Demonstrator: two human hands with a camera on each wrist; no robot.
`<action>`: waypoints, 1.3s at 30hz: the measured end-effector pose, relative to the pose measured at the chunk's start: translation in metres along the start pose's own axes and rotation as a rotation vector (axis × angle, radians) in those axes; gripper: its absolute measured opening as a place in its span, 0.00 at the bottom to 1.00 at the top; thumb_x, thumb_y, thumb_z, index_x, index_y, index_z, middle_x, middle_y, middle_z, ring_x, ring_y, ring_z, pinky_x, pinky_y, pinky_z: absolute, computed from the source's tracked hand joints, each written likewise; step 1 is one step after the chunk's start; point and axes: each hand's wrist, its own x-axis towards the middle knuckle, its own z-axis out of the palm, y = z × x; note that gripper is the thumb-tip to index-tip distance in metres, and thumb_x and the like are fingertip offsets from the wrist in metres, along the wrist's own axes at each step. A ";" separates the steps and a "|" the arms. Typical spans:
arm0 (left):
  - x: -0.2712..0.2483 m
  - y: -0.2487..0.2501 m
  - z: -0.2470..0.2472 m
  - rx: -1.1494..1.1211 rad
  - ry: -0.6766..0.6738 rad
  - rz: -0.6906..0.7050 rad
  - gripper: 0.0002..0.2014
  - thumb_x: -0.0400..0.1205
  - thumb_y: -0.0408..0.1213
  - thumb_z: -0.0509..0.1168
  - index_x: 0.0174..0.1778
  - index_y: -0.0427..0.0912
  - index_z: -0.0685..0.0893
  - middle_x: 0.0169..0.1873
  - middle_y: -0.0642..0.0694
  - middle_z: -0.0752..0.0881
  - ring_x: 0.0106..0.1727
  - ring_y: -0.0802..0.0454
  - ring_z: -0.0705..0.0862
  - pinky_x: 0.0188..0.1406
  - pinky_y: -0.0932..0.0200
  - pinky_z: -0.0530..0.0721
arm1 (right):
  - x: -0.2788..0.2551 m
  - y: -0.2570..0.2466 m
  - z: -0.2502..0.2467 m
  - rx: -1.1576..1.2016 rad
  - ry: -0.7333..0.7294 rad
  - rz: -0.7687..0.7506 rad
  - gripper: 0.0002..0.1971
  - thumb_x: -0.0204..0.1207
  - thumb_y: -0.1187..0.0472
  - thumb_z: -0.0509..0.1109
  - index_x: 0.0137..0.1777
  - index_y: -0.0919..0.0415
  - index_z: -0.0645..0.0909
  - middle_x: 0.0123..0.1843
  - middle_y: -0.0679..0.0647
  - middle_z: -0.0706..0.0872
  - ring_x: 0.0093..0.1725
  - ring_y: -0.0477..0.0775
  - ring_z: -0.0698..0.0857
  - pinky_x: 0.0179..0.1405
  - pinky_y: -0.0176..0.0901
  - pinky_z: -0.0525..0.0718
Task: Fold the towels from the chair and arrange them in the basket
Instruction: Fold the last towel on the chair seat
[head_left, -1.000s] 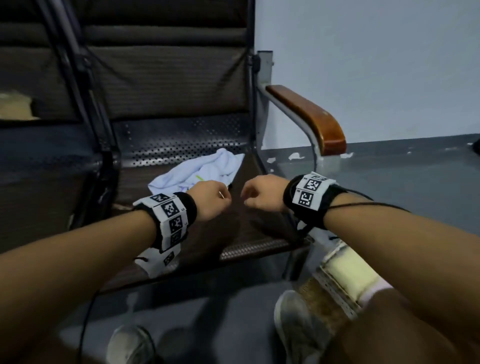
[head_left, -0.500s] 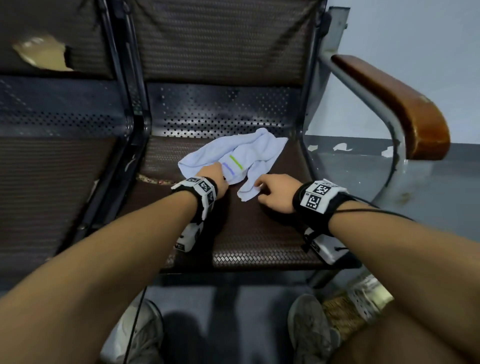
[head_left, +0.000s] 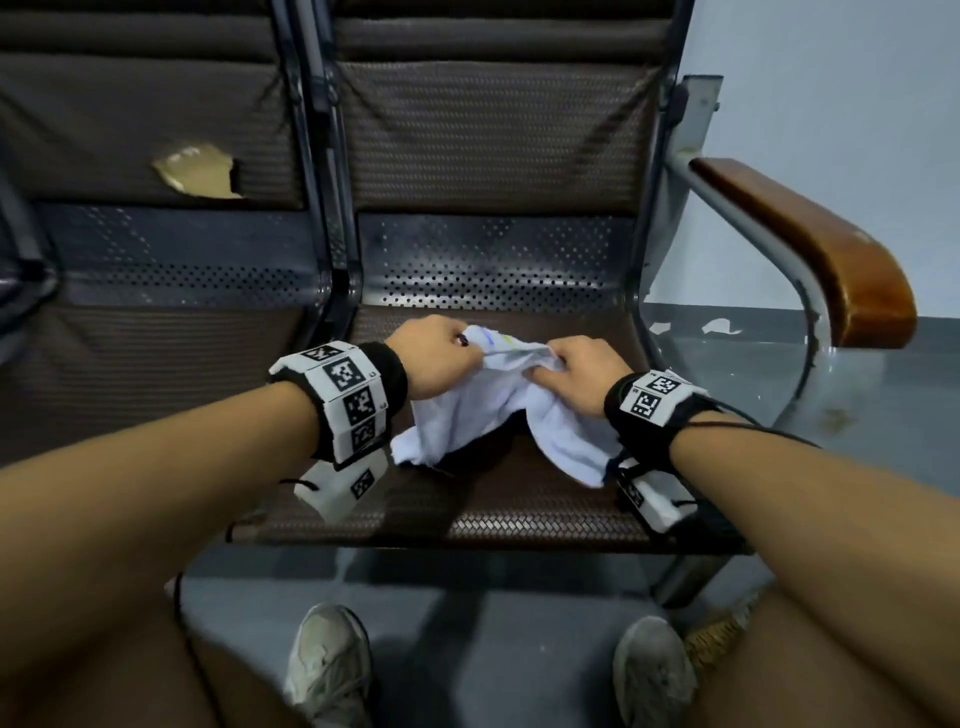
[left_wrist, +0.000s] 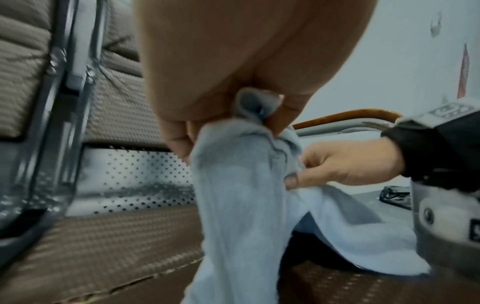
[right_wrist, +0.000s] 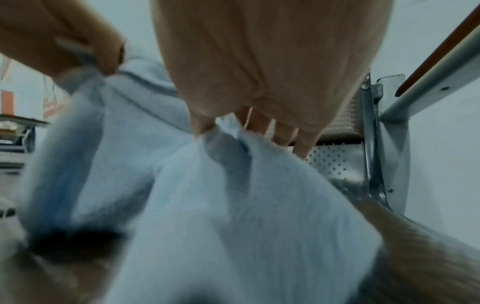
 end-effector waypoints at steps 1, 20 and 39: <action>-0.003 -0.006 -0.004 0.014 0.017 -0.035 0.16 0.78 0.45 0.67 0.60 0.45 0.82 0.51 0.45 0.87 0.53 0.43 0.84 0.49 0.53 0.81 | -0.003 -0.008 -0.003 0.035 0.031 -0.050 0.12 0.81 0.46 0.68 0.46 0.54 0.83 0.47 0.55 0.89 0.50 0.59 0.85 0.50 0.51 0.82; -0.006 -0.019 -0.002 -0.186 0.196 -0.052 0.10 0.81 0.43 0.64 0.51 0.40 0.80 0.45 0.45 0.86 0.47 0.44 0.84 0.39 0.57 0.75 | -0.024 -0.003 -0.018 -0.066 0.040 0.123 0.09 0.81 0.58 0.65 0.53 0.60 0.85 0.52 0.60 0.90 0.52 0.65 0.87 0.53 0.53 0.85; 0.000 0.000 0.008 -0.045 0.099 0.064 0.05 0.74 0.35 0.68 0.41 0.47 0.79 0.38 0.50 0.85 0.43 0.47 0.83 0.31 0.59 0.75 | -0.023 -0.014 -0.029 0.169 0.179 0.101 0.09 0.86 0.60 0.55 0.43 0.55 0.71 0.44 0.55 0.82 0.45 0.58 0.80 0.43 0.45 0.70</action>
